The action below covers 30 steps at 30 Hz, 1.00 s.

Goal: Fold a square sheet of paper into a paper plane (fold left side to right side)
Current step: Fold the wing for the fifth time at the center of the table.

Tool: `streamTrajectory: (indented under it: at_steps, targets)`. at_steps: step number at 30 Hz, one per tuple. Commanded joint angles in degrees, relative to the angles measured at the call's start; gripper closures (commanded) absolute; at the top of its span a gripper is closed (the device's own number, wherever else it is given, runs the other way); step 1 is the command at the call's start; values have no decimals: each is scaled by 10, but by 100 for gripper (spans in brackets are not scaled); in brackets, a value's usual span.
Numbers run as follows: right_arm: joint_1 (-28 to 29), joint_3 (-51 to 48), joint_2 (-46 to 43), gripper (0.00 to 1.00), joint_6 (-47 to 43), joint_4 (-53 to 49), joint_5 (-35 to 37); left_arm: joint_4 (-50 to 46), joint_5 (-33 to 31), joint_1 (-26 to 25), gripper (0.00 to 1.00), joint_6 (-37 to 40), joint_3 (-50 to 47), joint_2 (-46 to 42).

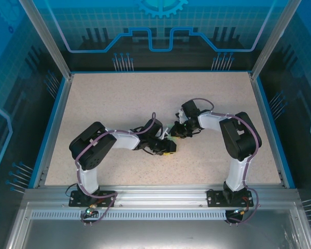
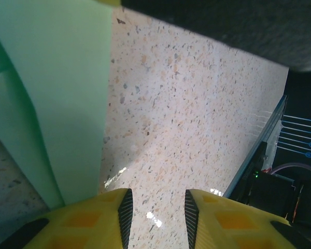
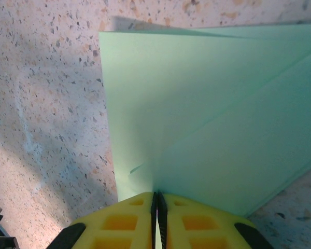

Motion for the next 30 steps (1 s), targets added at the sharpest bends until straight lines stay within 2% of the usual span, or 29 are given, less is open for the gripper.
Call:
streamTrajectory:
  at_steps: [1, 17, 30]
  targets:
    - [6, 3, 27, 86, -12, -37, 51, -17, -6, -3, 65, -12, -20, 12]
    - [6, 12, 35, 86, -15, -51, 56, -47, -26, -40, 66, -26, -58, 0]
    - [6, 15, 40, 86, -18, -52, 54, -41, -21, -51, 66, -44, -77, -60]
